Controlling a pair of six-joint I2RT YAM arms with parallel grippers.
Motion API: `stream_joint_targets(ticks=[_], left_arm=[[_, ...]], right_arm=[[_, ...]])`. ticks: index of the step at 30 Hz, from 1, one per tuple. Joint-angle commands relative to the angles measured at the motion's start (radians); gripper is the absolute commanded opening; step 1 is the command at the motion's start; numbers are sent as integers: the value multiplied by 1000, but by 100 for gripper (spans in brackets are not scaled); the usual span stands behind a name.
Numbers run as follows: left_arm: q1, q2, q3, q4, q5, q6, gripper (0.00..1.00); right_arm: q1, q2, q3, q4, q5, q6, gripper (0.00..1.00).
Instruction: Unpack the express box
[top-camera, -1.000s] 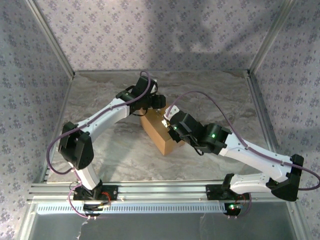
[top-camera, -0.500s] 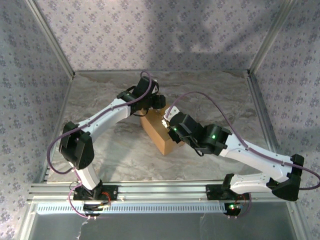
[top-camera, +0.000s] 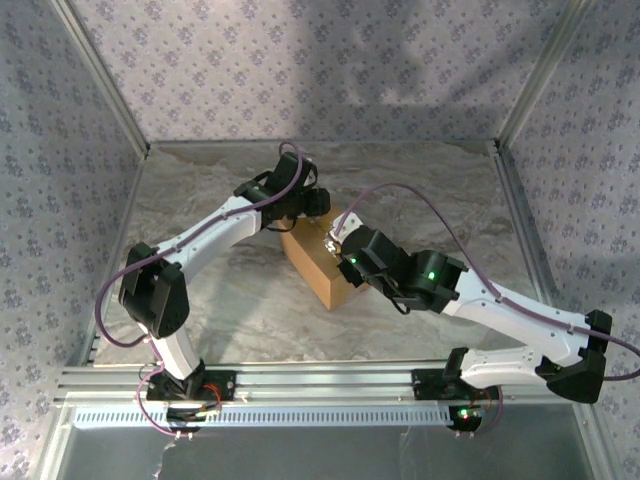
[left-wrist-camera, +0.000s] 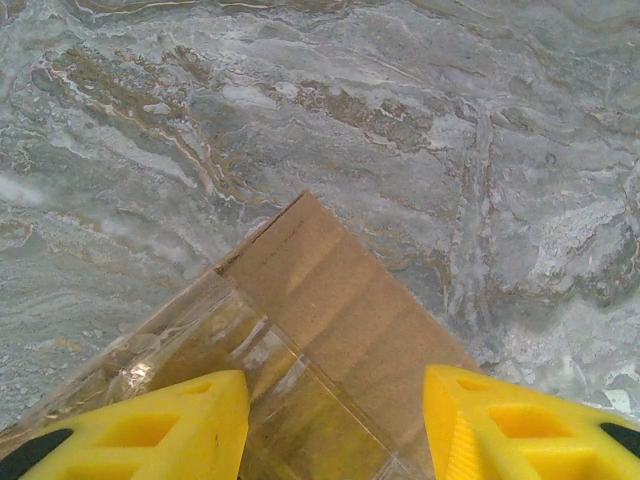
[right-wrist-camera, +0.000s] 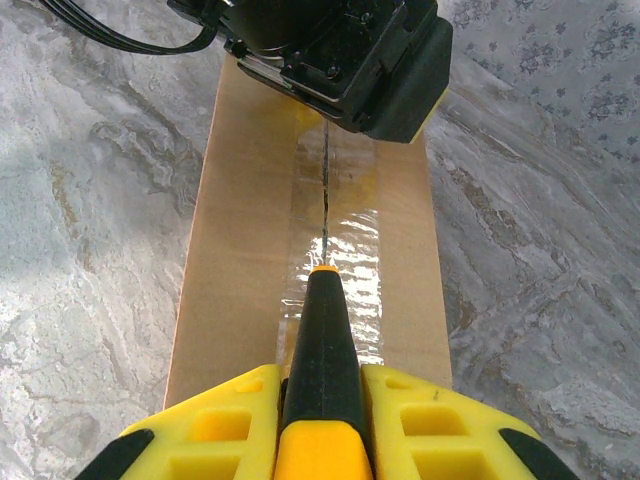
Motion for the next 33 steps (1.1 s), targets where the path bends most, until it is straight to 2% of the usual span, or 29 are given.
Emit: stream_joint_targets(ticks=[1, 33], left_arm=[[29, 25, -6, -53, -72, -5, 52], [56, -35, -54, -46, -103, -24, 52]], right_arm=[[10, -30, 2, -62, 18, 22, 0], [6, -10, -94, -68, -7, 78, 0]])
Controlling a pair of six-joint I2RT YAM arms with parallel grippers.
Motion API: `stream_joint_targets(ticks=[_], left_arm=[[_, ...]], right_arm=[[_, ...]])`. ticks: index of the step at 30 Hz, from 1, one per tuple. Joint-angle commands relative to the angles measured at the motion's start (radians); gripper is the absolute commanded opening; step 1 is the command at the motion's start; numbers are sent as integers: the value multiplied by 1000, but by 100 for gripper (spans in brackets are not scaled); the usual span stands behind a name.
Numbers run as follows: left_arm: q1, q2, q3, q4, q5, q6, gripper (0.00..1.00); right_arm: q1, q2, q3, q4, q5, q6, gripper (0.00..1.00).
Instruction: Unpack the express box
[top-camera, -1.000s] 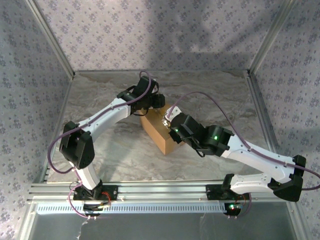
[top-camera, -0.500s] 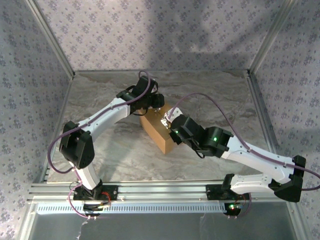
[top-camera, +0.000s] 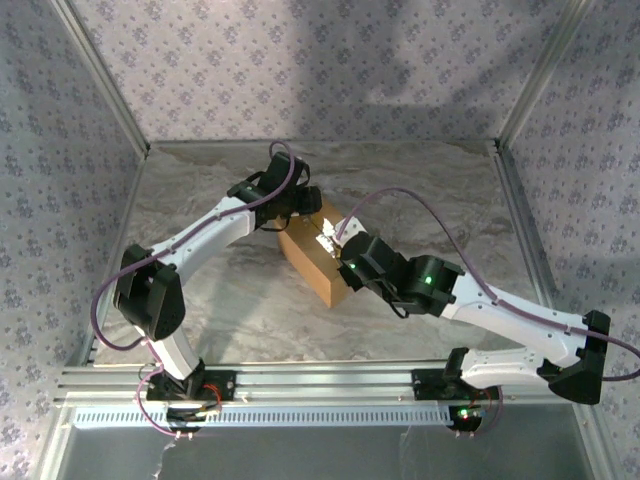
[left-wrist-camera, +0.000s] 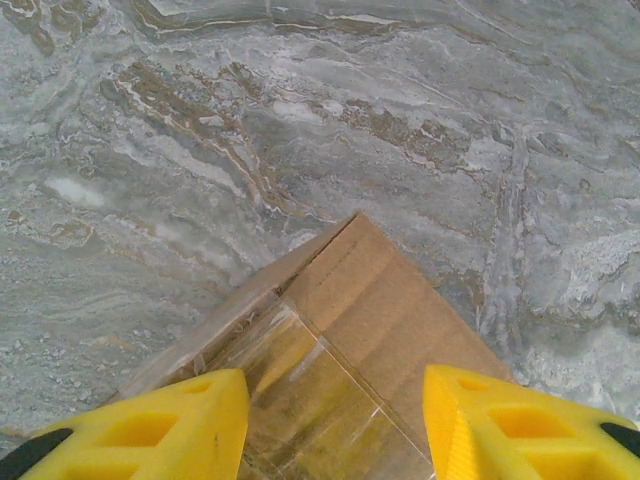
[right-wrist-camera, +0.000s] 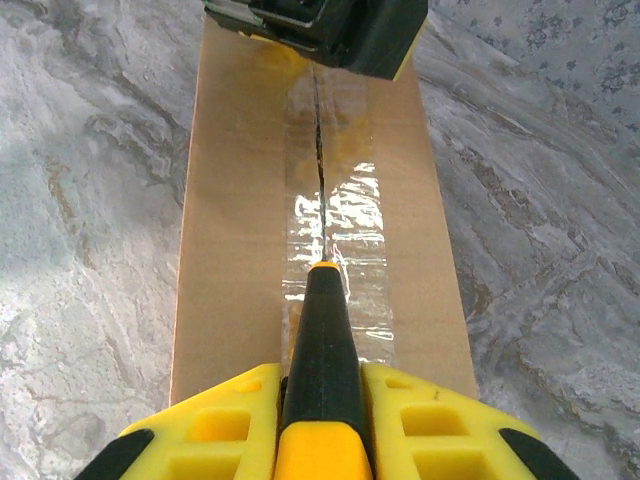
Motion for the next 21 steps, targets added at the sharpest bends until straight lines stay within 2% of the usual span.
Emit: stream_joint_targets(ticks=[1, 21], left_arm=[[24, -6, -19, -50, -66, -13, 52], [39, 24, -27, -52, -81, -2, 52]], right_arm=[[5, 2, -21, -102, -9, 26, 0], [7, -29, 35, -150, 12, -5, 0]])
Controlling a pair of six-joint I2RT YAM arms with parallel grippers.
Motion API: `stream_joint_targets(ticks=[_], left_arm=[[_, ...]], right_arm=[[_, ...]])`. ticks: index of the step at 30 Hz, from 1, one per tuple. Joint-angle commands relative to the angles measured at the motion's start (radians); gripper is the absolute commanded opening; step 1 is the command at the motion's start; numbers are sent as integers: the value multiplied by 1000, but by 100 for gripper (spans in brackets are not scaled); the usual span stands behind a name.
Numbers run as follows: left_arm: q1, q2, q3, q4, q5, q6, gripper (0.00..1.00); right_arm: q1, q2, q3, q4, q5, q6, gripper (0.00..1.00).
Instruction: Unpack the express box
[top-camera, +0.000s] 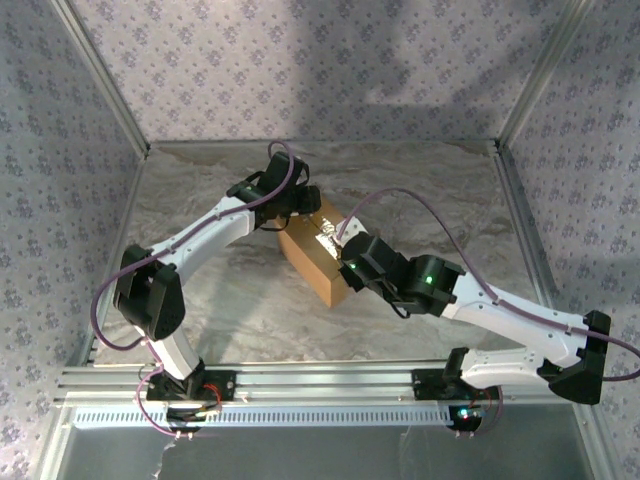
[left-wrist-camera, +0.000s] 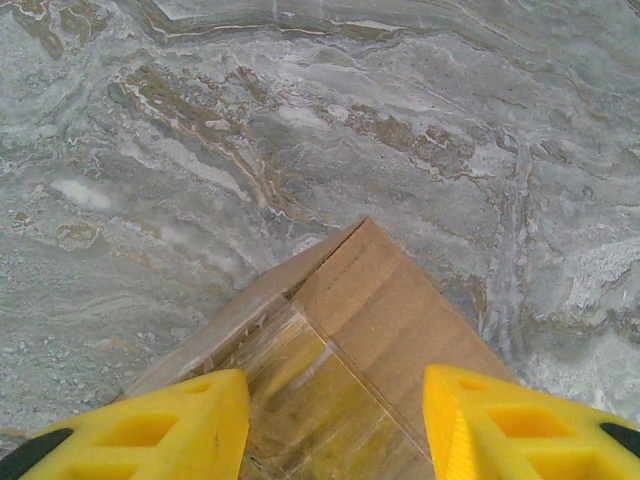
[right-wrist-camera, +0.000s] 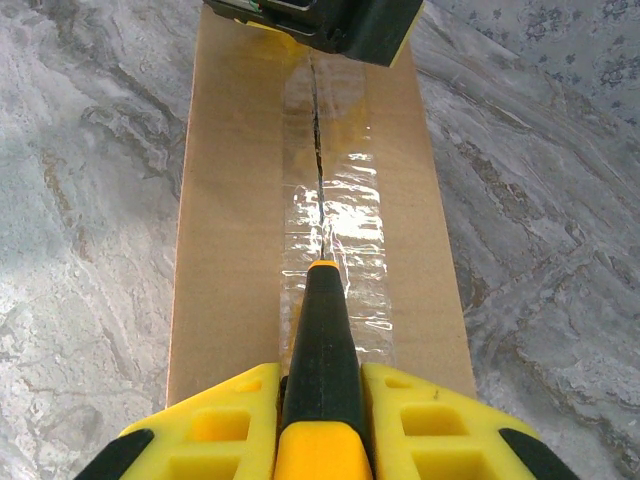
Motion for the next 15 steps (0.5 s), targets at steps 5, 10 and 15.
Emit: stream_joint_targets(ticks=[5, 10, 15], left_arm=[[39, 24, -22, -57, -76, 5, 52], [40, 22, -28, -62, -78, 5, 51], [43, 25, -30, -63, -81, 3, 51]], right_arm=[[12, -31, 27, -139, 12, -1, 0], [17, -41, 23, -139, 18, 3, 0], [20, -41, 33, -148, 21, -1, 0]])
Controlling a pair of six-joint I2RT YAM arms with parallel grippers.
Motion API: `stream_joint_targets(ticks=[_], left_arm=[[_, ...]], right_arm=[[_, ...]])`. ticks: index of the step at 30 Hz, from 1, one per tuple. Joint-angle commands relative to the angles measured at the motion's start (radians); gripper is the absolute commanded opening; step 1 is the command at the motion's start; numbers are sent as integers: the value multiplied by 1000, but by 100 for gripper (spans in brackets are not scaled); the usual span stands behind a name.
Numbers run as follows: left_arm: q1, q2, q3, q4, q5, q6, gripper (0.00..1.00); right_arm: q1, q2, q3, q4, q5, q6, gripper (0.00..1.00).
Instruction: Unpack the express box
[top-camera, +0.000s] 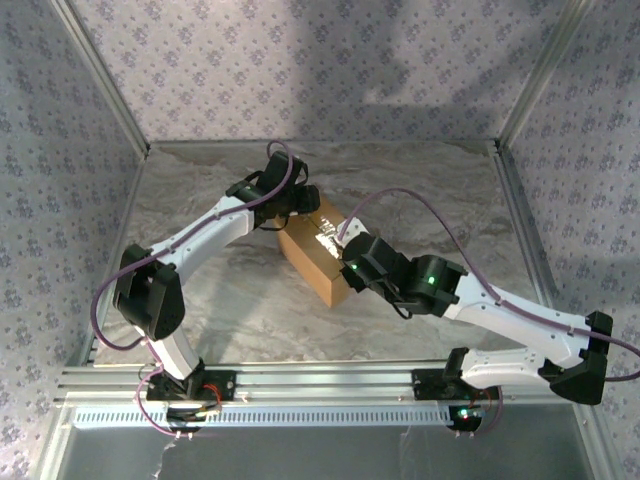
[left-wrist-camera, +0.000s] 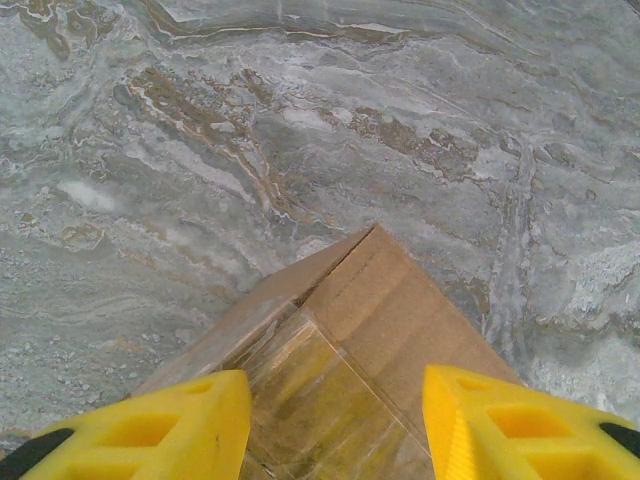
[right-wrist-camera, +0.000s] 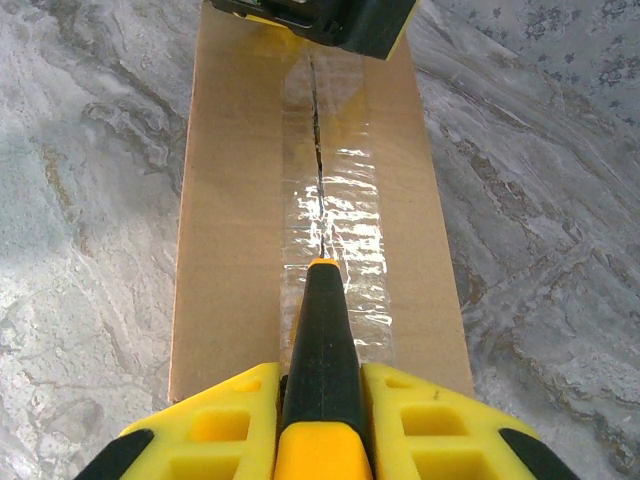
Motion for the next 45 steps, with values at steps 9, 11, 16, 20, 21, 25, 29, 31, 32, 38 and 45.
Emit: stream_joint_targets(ticks=[9, 11, 16, 20, 21, 25, 29, 31, 32, 38, 45], left_arm=[[39, 24, -26, -71, -83, 5, 51], [41, 24, -25, -72, -88, 7, 51], [42, 24, -27, -74, -89, 4, 51], [43, 24, -29, -74, -95, 3, 51], [43, 24, -29, -75, -97, 3, 51], [46, 24, -30, -77, -107, 5, 51], [45, 21, -36, -77, -113, 1, 51], [46, 18, -39, -73, -115, 3, 51], [47, 17, -39, -73, -116, 3, 51], [47, 6, -51, -65, -118, -5, 51], [50, 7, -47, -68, -127, -5, 51]], right_arm=[[24, -39, 67, -151, 34, 0, 0], [26, -43, 69, -155, 35, 0, 0], [35, -46, 70, -165, 39, 11, 0], [42, -50, 67, -174, 49, 16, 0], [44, -52, 69, -179, 51, 17, 0], [54, -59, 69, -189, 60, 28, 0], [61, -64, 64, -201, 67, 42, 0], [65, -65, 61, -202, 68, 48, 0], [67, -65, 58, -204, 70, 51, 0], [77, -67, 52, -213, 73, 77, 0], [89, -76, 13, -234, 82, 99, 0]])
